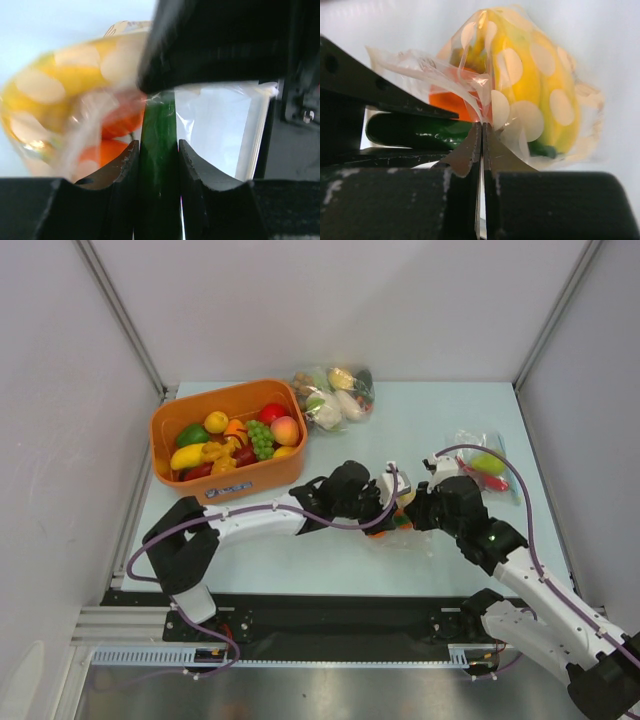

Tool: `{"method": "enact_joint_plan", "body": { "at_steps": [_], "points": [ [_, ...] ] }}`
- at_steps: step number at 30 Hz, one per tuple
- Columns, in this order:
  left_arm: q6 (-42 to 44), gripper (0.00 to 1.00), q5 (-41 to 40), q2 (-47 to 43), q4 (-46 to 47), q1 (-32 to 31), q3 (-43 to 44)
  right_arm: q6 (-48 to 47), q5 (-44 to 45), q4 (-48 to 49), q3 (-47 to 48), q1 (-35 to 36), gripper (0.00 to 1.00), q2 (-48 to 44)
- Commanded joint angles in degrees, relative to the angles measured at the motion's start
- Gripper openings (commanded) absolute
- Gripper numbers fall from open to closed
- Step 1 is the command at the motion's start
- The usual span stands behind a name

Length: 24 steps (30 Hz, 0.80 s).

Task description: Open the zip-top bag and remove the fake food

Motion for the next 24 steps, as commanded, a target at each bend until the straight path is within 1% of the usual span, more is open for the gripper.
{"method": "enact_joint_plan", "body": {
  "at_steps": [1,3,5,9,13,16,24],
  "points": [
    [0.4,0.02,-0.9,0.9,-2.3,0.3,7.6,-2.0,-0.4,-2.7,2.8,-0.2,0.00,0.0],
    [2.1,0.03,-0.6,2.1,-7.3,0.3,11.1,-2.5,0.1,-3.4,3.0,-0.2,0.00,0.0],
    [3.3,0.03,-0.7,2.5,-10.3,0.4,12.6,-2.8,0.6,-3.7,3.1,-0.2,0.00,0.1],
    [4.0,0.04,-0.9,1.3,-13.6,0.6,13.7,-2.9,2.1,-4.3,3.5,-0.3,0.00,0.3],
    [4.1,0.03,-0.8,-1.4,-16.9,0.6,12.5,-3.9,5.2,-5.2,4.9,-0.5,0.00,0.6],
    [3.9,0.03,-0.9,-4.3,-18.5,0.6,10.4,-4.4,5.9,-5.4,6.3,-0.9,0.00,1.9],
    [0.4,0.04,-1.5,-13.2,-19.7,0.7,4.7,-4.1,4.4,-4.3,8.9,-2.1,0.00,6.1]
  ]
}}
